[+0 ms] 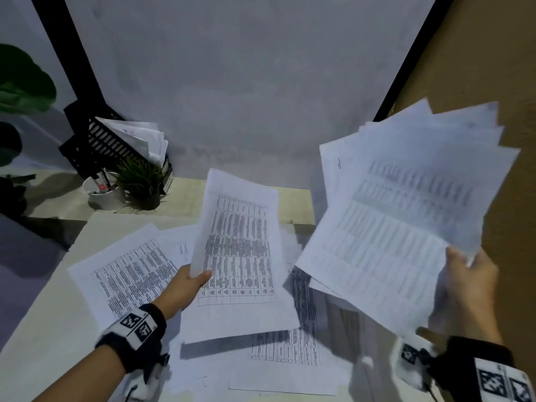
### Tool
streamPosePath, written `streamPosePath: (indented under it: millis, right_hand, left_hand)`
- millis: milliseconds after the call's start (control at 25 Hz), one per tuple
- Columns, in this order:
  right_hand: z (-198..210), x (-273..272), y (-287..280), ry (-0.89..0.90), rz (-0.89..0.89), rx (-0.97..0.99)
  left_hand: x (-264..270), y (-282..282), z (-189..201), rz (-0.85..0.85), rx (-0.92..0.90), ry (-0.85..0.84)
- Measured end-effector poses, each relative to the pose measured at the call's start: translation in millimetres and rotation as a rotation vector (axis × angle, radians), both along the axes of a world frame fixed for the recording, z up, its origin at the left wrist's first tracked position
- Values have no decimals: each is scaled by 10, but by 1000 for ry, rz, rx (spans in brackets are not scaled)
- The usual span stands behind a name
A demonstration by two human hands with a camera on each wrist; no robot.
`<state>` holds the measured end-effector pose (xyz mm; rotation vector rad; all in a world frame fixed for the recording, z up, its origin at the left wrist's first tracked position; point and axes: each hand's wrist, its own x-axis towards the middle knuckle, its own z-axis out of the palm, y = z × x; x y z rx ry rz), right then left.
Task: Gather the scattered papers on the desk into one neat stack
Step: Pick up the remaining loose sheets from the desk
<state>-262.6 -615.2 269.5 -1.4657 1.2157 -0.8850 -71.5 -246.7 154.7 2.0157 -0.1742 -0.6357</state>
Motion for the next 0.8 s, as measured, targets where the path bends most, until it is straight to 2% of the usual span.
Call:
streamPosePath:
  millis: [160, 320, 400, 480, 560, 680, 800]
  right_hand:
    - [-418, 195, 117, 57, 133, 57]
    - [-1070, 149, 332, 190, 266, 305]
    - [-1439, 46, 257, 268, 252, 377]
    - [-1390, 6, 232, 319, 260, 367]
    - [-1093, 1, 263, 244, 232, 344]
    - [-749, 71, 340, 127, 298, 287]
    - [-819, 285, 633, 94, 430, 336]
  left_hand:
    - [65, -121, 33, -78, -15, 10]
    - [23, -71, -158, -135, 53, 83]
    - [-17, 15, -244, -141, 83, 85]
    - [-6, 133, -293, -107, 102, 90]
    - [35, 236, -297, -68, 115, 93]
    - [56, 236, -282, -60, 70, 122]
    - [-13, 63, -234, -106, -40, 150]
